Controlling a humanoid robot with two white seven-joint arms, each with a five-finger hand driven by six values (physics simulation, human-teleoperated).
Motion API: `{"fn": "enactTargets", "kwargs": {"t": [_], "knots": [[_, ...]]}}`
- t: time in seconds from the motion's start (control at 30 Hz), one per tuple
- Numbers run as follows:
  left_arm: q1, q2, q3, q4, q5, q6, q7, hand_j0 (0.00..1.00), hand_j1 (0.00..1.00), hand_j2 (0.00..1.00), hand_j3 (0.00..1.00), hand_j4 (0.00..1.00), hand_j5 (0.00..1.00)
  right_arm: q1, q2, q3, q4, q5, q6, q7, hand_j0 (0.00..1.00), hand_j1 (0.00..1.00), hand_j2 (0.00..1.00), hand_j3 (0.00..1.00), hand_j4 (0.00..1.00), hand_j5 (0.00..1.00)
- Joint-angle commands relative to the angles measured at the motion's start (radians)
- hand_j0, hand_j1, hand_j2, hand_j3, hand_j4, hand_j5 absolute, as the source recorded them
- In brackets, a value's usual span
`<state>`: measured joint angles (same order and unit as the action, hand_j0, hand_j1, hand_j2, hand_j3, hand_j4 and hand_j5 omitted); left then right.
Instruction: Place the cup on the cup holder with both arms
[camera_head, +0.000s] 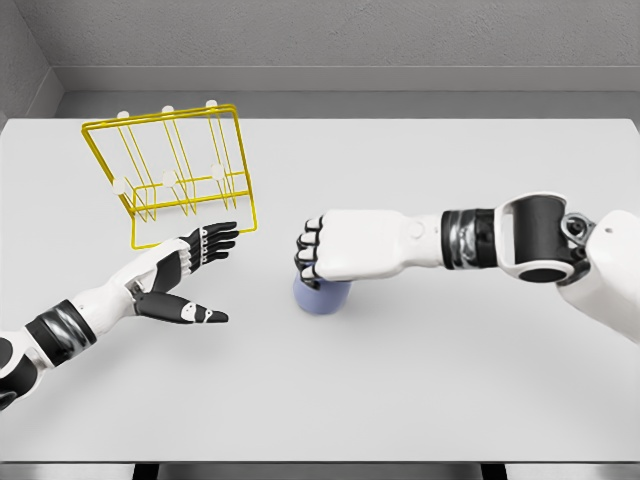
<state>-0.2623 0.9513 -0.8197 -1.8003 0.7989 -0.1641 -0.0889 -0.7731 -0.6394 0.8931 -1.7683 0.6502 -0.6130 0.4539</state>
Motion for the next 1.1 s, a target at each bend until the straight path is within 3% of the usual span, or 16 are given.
{"fn": "enactTargets", "kwargs": {"t": [0.0, 0.1, 0.13, 0.2, 0.4, 0.57, 0.7, 0.77, 0.87, 0.9, 1.07], "knots": [[0.0, 0.0, 0.001, 0.001, 0.002, 0.0, 0.0, 1.0, 1.0, 1.0, 1.0, 1.0, 1.0, 0.0, 0.004, 0.003, 0.001, 0.008, 0.002, 0.011, 0.45, 0.45, 0.45, 0.45, 0.45, 0.45], [0.0, 0.0, 0.001, -0.001, 0.002, 0.0, 0.0, 1.0, 1.0, 1.0, 1.0, 1.0, 1.0, 0.0, 0.004, 0.001, 0.001, 0.014, 0.002, 0.011, 0.47, 0.47, 0.47, 0.47, 0.47, 0.47], [0.0, 0.0, 0.001, -0.001, 0.002, 0.0, 0.0, 1.0, 1.0, 1.0, 1.0, 1.0, 1.0, 0.0, 0.004, 0.001, 0.001, 0.012, 0.002, 0.011, 0.58, 0.58, 0.58, 0.58, 0.58, 0.58], [0.0, 0.0, 0.001, -0.001, -0.003, 0.0, 0.0, 1.0, 1.0, 1.0, 1.0, 1.0, 1.0, 0.002, 0.0, 0.0, 0.001, 0.012, 0.002, 0.009, 0.98, 0.98, 0.98, 0.98, 0.98, 0.98], [0.0, 0.0, 0.001, -0.001, -0.004, 0.0, 0.0, 1.0, 1.0, 1.0, 1.0, 1.0, 1.0, 0.003, -0.009, -0.013, 0.001, 0.012, 0.002, 0.009, 1.0, 1.0, 1.0, 1.0, 1.0, 1.0], [0.0, 0.0, 0.001, -0.001, -0.004, 0.0, 0.0, 1.0, 1.0, 1.0, 1.0, 1.0, 1.0, 0.011, -0.049, -0.249, 0.001, -0.001, 0.002, -0.004, 1.0, 1.0, 1.0, 1.0, 1.0, 1.0], [-0.006, -0.035, -0.001, 0.004, -0.02, 0.005, 0.0, 1.0, 1.0, 1.0, 1.0, 1.0, 1.0, 0.032, -0.083, -0.391, 0.003, -0.127, 0.002, -0.004, 1.0, 1.0, 1.0, 1.0, 1.0, 1.0], [-0.009, -0.065, -0.003, 0.006, -0.03, 0.011, 0.0, 1.0, 1.0, 1.0, 1.0, 1.0, 1.0, 0.124, -0.111, -0.502, 0.015, -0.17, 0.002, -0.004, 1.0, 1.0, 1.0, 1.0, 1.0, 1.0], [-0.026, -0.095, -0.022, 0.007, -0.049, 0.015, 0.0, 1.0, 1.0, 1.0, 1.0, 1.0, 1.0, 0.339, -0.126, -0.763, 0.029, -0.173, 0.002, -0.004, 1.0, 1.0, 1.0, 1.0, 1.0, 1.0], [-0.044, -0.111, -0.039, 0.009, -0.049, 0.017, 0.001, 1.0, 1.0, 1.0, 1.0, 1.0, 1.0, 0.38, -0.129, -0.819, 0.03, -0.195, 0.002, -0.004, 1.0, 1.0, 1.0, 1.0, 1.0, 1.0], [-0.11, -0.148, -0.101, 0.036, -0.044, 0.018, 0.005, 1.0, 1.0, 1.0, 1.0, 1.0, 1.0, 0.5, -0.145, -0.849, 0.04, -0.304, 0.002, -0.003, 1.0, 1.0, 1.0, 1.0, 1.0, 1.0]]}}
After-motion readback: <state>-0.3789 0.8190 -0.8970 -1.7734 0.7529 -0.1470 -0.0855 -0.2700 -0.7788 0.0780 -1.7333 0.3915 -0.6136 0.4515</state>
